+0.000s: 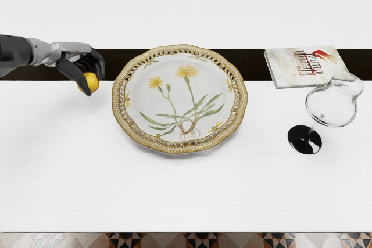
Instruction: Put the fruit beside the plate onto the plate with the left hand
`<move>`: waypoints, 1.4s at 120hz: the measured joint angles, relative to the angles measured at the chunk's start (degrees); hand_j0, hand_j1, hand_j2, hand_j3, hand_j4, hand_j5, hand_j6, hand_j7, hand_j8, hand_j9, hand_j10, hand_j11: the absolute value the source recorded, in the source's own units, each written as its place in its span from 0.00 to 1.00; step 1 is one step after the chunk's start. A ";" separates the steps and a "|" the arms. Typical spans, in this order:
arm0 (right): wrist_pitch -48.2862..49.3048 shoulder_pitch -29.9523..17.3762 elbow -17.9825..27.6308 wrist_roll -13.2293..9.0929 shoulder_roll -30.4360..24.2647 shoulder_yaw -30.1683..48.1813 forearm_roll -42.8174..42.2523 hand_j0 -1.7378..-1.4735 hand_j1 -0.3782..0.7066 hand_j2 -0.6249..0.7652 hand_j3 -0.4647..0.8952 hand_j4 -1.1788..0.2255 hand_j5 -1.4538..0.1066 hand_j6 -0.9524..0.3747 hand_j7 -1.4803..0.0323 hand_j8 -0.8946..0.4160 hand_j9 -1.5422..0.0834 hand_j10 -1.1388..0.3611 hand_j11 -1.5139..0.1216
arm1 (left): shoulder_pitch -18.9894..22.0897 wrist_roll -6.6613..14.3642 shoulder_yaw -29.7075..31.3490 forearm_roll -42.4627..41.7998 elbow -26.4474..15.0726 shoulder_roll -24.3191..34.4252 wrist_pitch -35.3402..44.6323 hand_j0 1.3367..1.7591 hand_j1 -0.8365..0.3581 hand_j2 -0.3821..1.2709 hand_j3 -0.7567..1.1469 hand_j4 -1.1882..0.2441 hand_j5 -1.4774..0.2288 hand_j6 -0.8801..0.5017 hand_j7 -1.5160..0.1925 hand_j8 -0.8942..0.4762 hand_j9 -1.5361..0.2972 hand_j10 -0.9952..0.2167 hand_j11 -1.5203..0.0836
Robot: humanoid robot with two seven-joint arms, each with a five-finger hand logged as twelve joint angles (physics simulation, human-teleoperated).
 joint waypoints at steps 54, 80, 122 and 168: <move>0.00 0.00 -0.05 0.01 0.00 0.00 0.00 0.30 0.06 0.45 0.34 0.82 0.91 0.70 0.96 0.66 0.93 0.74 0.90 | -4.11 2.90 0.00 -3.35 -3.75 -0.47 -1.68 0.76 0.40 0.54 0.40 0.31 0.30 0.17 0.32 0.31 0.30 0.41 0.34; 0.00 0.00 -0.08 0.01 0.00 0.00 0.00 0.30 0.06 0.45 0.34 0.82 0.91 0.70 0.96 0.66 0.93 0.74 0.90 | -5.58 4.69 0.03 -4.49 -5.36 -1.14 -1.72 0.75 0.39 0.56 0.40 0.30 0.29 0.17 0.31 0.32 0.30 0.41 0.33; 0.00 0.00 -0.09 0.00 0.00 0.00 0.00 0.30 0.06 0.45 0.34 0.82 0.91 0.70 0.96 0.66 0.93 0.74 0.90 | -8.69 9.26 0.06 -7.82 -8.73 -3.75 -1.63 0.75 0.41 0.51 0.40 0.29 0.27 0.17 0.30 0.32 0.29 0.41 0.31; 0.00 0.00 -0.09 0.00 0.00 0.00 0.00 0.30 0.06 0.45 0.34 0.82 0.91 0.70 0.96 0.66 0.93 0.74 0.90 | -10.45 13.04 0.05 -9.20 -9.43 -9.27 -1.03 0.75 0.41 0.53 0.40 0.29 0.26 0.17 0.28 0.33 0.27 0.43 0.30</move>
